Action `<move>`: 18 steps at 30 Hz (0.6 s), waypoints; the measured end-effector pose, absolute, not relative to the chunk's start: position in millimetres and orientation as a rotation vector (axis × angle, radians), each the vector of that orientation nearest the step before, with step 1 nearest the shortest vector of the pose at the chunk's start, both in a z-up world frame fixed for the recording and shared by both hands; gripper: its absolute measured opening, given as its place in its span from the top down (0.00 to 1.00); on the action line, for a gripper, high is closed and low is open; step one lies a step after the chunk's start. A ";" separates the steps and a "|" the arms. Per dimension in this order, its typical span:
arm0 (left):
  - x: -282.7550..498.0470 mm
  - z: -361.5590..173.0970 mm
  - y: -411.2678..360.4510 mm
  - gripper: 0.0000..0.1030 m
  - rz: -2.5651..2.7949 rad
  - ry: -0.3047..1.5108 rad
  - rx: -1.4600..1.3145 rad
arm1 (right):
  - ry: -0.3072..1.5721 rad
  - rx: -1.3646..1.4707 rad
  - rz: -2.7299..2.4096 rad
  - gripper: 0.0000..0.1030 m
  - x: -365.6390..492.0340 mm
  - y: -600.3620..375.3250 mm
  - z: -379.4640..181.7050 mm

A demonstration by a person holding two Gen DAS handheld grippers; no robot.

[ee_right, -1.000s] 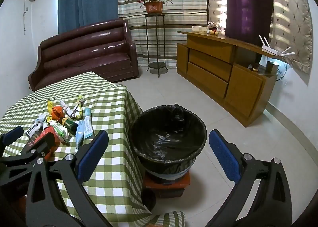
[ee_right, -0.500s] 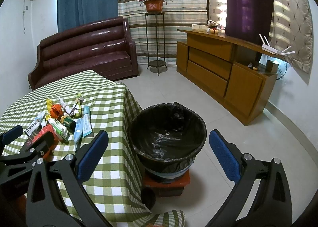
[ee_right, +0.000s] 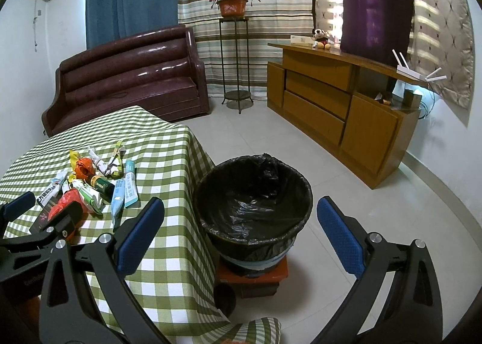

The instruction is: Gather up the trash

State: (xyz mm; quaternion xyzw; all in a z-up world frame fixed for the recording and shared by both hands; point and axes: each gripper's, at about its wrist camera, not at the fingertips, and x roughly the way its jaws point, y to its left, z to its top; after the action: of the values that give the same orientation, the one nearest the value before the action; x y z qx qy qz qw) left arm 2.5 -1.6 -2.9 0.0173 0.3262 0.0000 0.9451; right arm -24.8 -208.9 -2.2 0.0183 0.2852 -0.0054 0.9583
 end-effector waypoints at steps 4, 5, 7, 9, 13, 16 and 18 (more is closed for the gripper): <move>2.7 -2.9 -1.7 0.06 0.000 0.665 0.035 | 0.580 0.038 -0.011 0.04 -24.8 -209.0 -1.0; 2.7 -2.9 -1.9 0.06 0.000 0.665 0.036 | 0.579 0.038 -0.010 0.04 -24.8 -209.0 -1.9; 2.9 -2.9 -1.7 0.06 0.000 0.665 0.036 | 0.580 0.038 -0.011 0.04 -24.7 -209.1 -1.1; 2.5 -3.8 -1.2 0.06 0.000 0.667 0.036 | 0.581 0.039 -0.011 0.04 -24.6 -209.3 -2.2; 1.0 -7.3 -1.5 0.06 0.002 0.671 0.038 | 0.582 0.038 -0.011 0.04 -24.7 -209.4 -1.3; 0.8 -7.7 -1.3 0.06 0.002 0.670 0.039 | 0.582 0.039 -0.010 0.04 -24.6 -209.5 -1.3; 0.6 -8.4 -0.9 0.06 0.002 0.670 0.039 | 0.583 0.039 -0.010 0.04 -24.6 -209.5 -0.8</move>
State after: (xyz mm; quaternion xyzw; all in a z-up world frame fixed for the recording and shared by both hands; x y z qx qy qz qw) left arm 0.6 -0.9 -8.4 0.0189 0.3288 0.0011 0.9442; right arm -24.6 -209.5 -0.8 0.0192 0.2875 -0.0051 0.9576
